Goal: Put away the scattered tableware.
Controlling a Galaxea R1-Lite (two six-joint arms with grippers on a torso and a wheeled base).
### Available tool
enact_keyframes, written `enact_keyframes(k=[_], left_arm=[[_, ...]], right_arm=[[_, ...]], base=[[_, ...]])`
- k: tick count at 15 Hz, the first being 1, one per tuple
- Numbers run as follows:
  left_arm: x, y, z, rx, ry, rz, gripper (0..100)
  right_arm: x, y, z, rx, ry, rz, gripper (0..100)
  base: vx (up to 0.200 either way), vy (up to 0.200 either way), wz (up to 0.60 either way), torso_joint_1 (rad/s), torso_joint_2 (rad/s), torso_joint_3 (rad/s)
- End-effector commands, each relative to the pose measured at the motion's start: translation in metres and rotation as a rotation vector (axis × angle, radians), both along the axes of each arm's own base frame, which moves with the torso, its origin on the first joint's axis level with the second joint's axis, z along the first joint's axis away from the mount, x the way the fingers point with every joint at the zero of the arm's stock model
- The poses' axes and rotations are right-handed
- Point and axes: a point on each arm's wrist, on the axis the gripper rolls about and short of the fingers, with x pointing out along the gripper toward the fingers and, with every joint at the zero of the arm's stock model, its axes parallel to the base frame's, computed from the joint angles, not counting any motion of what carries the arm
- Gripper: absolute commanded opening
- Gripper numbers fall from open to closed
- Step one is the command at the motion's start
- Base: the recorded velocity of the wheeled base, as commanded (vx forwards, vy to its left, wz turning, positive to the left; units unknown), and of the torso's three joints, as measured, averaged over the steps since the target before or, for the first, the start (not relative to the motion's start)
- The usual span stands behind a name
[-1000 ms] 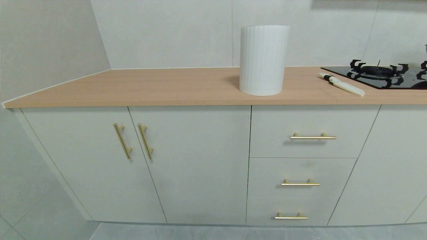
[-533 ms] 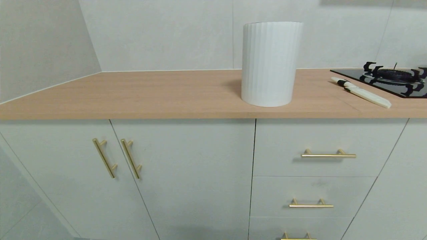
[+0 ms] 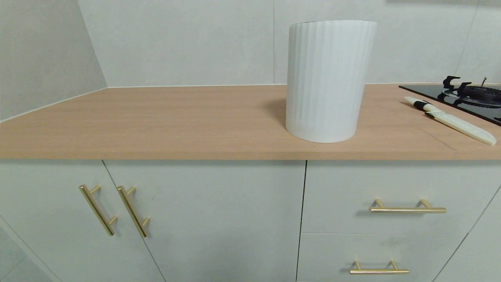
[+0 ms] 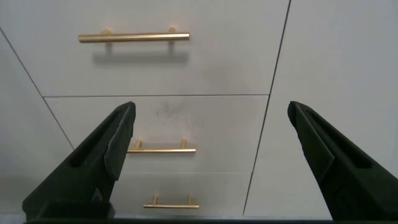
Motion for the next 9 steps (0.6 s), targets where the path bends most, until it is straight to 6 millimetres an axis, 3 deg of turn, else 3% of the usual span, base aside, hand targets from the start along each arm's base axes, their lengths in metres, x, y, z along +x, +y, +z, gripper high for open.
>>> enact_keyframes(k=[1,3,9], left_arm=[[0.0,0.0,0.0003,0.0,-0.002,0.001,100],[0.0,0.0,0.0003,0.0,-0.002,0.001,100],[0.0,0.0,0.0001,-0.003,0.0,0.001,100]], right_arm=[[0.0001,0.0,0.0,0.0,0.002,0.0,100],[0.0001,0.0,0.0,0.0,0.002,0.0,100],[0.0001,0.0,0.0,-0.001,0.002,0.0,100]], base=[[0.0,0.0,0.0,0.0,0.0,0.0],[0.0,0.0,0.0,0.0,0.0,0.0],[0.0,-0.2,0.0,0.004,0.0,0.0]])
